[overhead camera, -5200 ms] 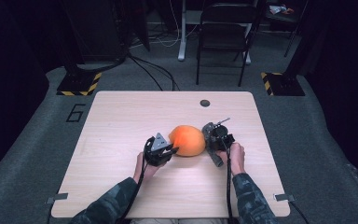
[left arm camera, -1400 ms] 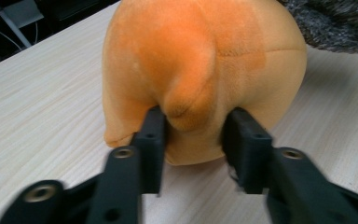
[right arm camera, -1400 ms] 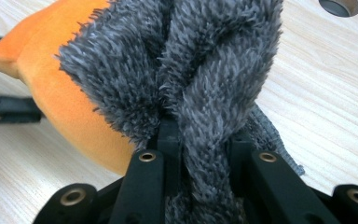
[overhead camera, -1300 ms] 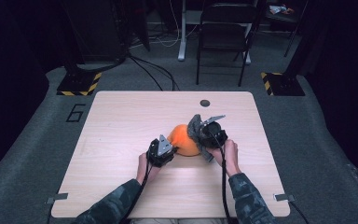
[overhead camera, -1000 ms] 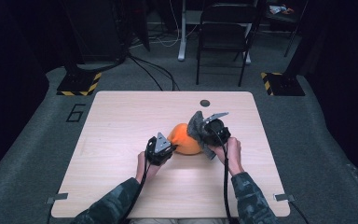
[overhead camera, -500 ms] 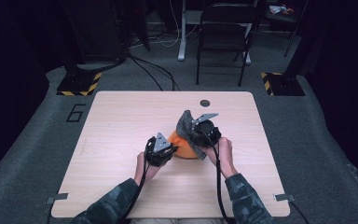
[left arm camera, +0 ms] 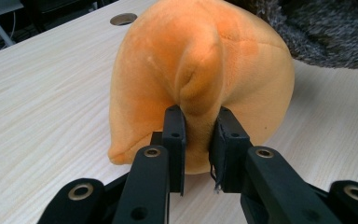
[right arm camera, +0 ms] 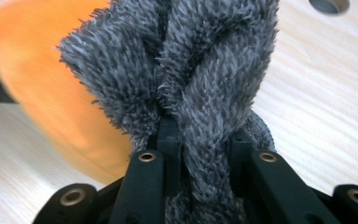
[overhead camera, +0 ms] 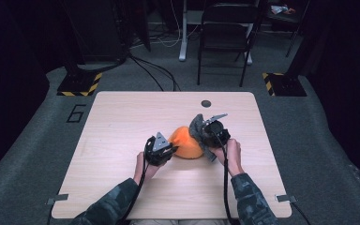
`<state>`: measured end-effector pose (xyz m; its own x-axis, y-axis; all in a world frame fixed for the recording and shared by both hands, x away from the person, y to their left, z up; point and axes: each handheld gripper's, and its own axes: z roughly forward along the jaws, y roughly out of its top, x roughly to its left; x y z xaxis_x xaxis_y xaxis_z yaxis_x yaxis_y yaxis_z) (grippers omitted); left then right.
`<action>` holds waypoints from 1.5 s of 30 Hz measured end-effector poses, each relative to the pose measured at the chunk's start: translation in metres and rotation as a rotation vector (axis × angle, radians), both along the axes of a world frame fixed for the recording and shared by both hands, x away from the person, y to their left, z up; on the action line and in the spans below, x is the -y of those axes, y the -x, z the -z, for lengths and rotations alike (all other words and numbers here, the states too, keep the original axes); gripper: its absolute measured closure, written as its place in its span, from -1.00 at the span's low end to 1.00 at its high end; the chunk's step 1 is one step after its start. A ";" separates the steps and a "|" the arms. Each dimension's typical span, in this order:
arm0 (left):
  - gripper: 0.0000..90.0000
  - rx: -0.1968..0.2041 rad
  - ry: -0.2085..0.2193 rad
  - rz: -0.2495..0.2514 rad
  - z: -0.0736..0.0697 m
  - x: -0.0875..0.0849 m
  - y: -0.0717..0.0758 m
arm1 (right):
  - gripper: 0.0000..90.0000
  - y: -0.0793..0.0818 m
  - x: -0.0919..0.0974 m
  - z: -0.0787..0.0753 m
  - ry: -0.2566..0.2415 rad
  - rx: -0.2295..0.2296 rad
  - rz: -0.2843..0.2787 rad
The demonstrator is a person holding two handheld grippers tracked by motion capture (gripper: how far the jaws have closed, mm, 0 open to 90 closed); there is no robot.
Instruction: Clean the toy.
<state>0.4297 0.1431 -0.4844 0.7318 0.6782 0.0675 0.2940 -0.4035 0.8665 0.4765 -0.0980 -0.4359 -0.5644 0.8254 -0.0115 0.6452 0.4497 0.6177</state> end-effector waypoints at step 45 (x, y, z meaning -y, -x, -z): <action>0.75 0.054 -0.028 -0.009 0.003 0.001 -0.003 | 0.65 0.003 -0.007 0.004 -0.030 0.010 -0.033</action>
